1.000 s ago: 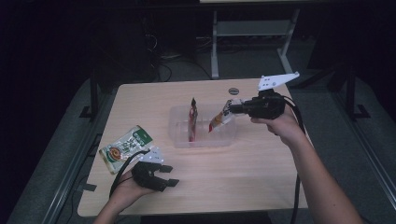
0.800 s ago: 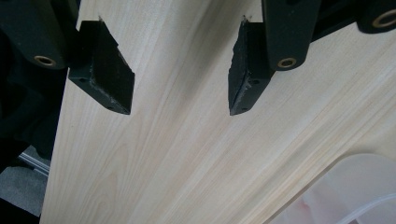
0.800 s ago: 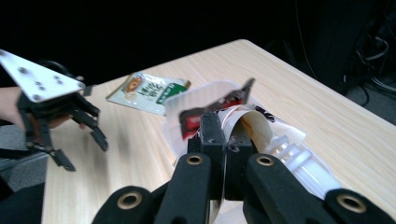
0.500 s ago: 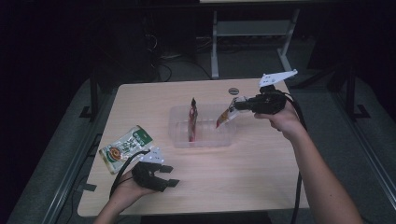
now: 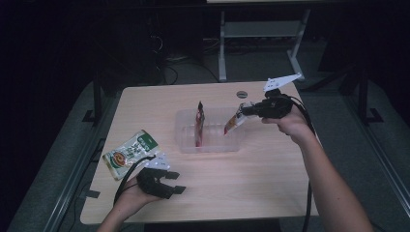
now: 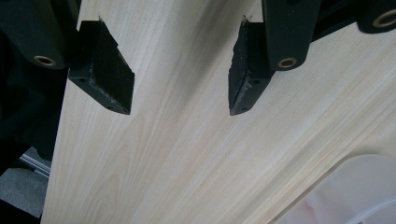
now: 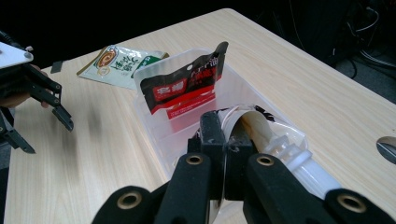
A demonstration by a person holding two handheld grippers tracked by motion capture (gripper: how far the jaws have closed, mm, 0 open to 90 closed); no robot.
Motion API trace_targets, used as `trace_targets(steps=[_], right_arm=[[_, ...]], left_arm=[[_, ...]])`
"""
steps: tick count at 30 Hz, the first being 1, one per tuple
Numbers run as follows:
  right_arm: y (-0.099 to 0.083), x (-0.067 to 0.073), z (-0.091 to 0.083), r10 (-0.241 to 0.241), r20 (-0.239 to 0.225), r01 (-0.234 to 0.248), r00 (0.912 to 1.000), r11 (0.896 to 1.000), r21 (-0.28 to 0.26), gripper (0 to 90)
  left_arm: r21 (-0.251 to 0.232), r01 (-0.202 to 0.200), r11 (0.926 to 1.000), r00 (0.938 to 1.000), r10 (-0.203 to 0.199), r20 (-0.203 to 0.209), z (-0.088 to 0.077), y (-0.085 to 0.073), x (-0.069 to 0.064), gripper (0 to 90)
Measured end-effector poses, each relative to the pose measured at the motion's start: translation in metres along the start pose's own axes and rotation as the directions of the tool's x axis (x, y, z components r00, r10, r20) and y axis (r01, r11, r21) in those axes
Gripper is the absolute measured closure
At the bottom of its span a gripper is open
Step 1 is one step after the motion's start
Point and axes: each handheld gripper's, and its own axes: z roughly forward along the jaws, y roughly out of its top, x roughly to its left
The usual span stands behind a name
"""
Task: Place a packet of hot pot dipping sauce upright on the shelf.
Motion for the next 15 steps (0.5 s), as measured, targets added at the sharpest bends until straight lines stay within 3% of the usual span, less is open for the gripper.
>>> trace_targets(steps=[7,15], right_arm=[[-0.0016,0.0005,0.0086,-0.012,-0.01,0.012,0.9999,0.999,0.033,89.3],[-0.0074,-0.0048,0.0049,-0.011,0.007,0.01,0.9999,0.997,0.081,89.2]], left_arm=[[0.0,0.001,1.0,1.0,-0.001,0.0,0.0001,-0.0003,-0.0001,40.3],[0.0,0.002,1.0,1.0,-0.002,0.0,0.0003,-0.0003,0.0,40.4]])
